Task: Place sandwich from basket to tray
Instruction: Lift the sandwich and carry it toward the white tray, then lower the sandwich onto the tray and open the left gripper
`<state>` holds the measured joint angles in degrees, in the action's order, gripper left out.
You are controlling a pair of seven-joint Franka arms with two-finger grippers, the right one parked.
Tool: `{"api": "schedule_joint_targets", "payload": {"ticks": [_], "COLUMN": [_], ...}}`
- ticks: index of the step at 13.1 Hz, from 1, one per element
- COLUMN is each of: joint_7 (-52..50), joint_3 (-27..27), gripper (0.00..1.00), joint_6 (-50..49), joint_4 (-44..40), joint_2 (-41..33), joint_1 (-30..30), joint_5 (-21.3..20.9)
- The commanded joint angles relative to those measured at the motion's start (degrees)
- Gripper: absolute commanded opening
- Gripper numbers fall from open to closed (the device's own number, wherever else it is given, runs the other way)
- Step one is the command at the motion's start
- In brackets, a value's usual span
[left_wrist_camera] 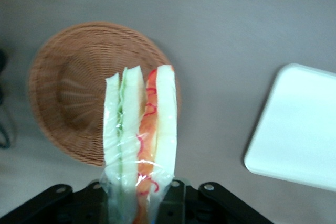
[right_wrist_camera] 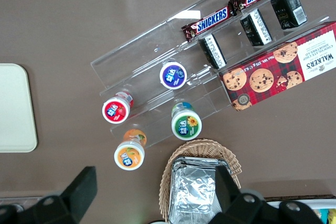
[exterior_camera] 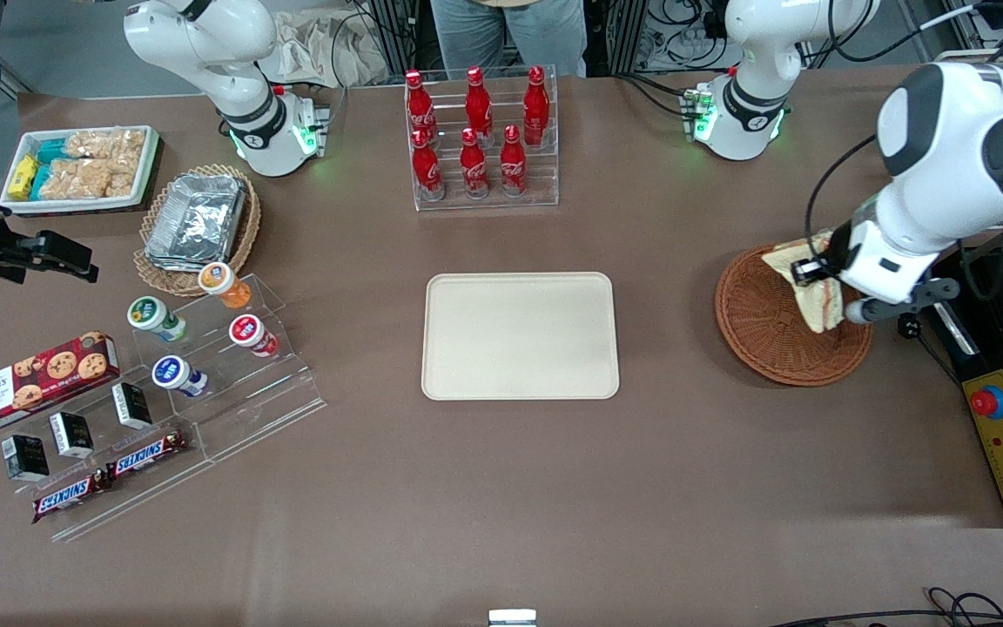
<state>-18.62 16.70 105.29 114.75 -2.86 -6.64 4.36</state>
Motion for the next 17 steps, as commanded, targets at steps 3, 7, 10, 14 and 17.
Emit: {"api": "schedule_joint_targets", "payload": {"ticks": [3, 7, 10, 14, 17], "joint_7": [0.34, -7.99, -12.67, -16.52, -17.33], "joint_3": [8.16, 12.13, 12.13, 12.04, 12.04], "gripper": [0.0, 0.0, 0.0, 0.0, 0.0], "joint_6": [0.78, 6.49, 14.47, 23.71, 28.37], "joint_4": [-3.31, -3.4, -2.7, -2.69, -2.35], "joint_2": [3.9, 10.57, 18.74, 28.95, 32.91], "joint_1": [5.05, 10.4, 13.23, 13.58, 13.5], "joint_5": [0.82, -2.32, -6.64, -14.89, -18.94]}}
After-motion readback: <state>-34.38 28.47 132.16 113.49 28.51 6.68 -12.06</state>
